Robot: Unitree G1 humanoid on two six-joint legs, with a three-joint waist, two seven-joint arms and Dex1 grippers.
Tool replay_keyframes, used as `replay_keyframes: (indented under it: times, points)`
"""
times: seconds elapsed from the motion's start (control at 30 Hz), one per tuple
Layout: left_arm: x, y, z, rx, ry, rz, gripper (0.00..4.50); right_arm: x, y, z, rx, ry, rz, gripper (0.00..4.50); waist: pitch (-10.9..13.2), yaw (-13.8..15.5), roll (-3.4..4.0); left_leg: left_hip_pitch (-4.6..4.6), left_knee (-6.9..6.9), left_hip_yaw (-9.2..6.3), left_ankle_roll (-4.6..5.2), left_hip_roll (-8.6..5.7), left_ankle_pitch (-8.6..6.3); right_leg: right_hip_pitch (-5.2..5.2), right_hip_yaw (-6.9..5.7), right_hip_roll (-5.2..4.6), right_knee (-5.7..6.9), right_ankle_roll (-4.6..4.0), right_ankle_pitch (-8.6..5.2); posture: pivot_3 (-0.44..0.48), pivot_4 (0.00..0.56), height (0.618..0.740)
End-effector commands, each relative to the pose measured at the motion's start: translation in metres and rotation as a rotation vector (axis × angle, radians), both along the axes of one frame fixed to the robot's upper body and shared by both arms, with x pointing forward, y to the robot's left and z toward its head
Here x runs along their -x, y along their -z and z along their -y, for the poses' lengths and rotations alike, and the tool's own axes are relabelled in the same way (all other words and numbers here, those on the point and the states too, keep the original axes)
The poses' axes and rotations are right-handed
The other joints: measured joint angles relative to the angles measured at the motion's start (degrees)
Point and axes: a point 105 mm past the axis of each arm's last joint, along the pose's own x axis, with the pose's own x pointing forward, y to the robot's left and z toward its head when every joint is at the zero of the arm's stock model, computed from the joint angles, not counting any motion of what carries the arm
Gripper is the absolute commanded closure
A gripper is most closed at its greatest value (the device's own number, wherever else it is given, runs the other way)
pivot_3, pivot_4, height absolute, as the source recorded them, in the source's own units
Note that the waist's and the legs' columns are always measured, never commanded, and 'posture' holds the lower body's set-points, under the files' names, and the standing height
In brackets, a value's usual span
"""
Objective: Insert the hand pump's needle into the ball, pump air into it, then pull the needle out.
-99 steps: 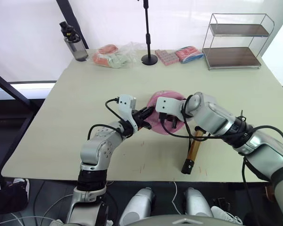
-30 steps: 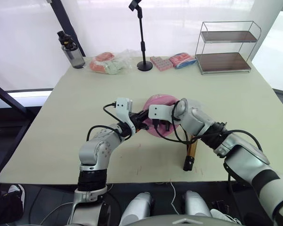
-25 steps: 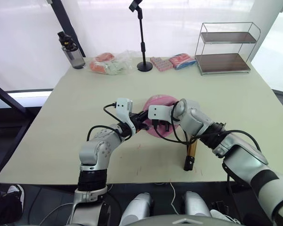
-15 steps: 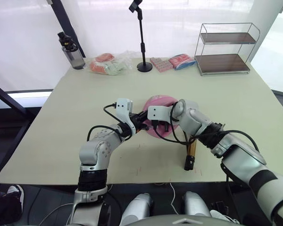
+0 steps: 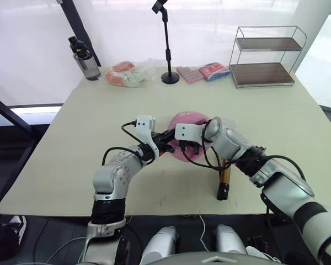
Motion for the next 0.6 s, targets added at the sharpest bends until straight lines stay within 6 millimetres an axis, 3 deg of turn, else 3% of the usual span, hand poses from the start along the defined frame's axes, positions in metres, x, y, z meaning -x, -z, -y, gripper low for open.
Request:
replay_keyframes:
  times: [0.03,0.27,0.6]
  points:
    - [0.004,-0.002,0.006,0.014,0.039,0.006,4.50,0.003,0.024,0.047,0.085,0.178,-0.081,4.15,0.07,0.20,0.09,-0.10,-0.01,-0.07,0.00,-0.03,0.00,-0.07,-0.09,-0.03,-0.02,-0.01,0.00,0.000,0.150,0.736]
    - [0.004,-0.002,0.007,0.015,0.047,0.008,4.50,0.011,0.005,0.053,0.054,0.192,-0.051,4.15,0.63,1.61,0.06,-0.93,-0.04,-0.45,-0.29,-0.24,0.16,-0.57,-0.51,-0.29,-0.34,-0.29,0.15,0.000,0.150,0.736]
    - [0.002,-0.002,0.010,0.014,0.059,0.011,4.50,0.018,0.005,0.062,0.049,0.217,-0.046,4.15,0.81,2.78,-0.01,-1.69,0.06,-0.52,-0.29,-0.31,0.22,-1.28,-0.60,-0.35,-0.30,-0.29,0.16,0.000,0.150,0.736]
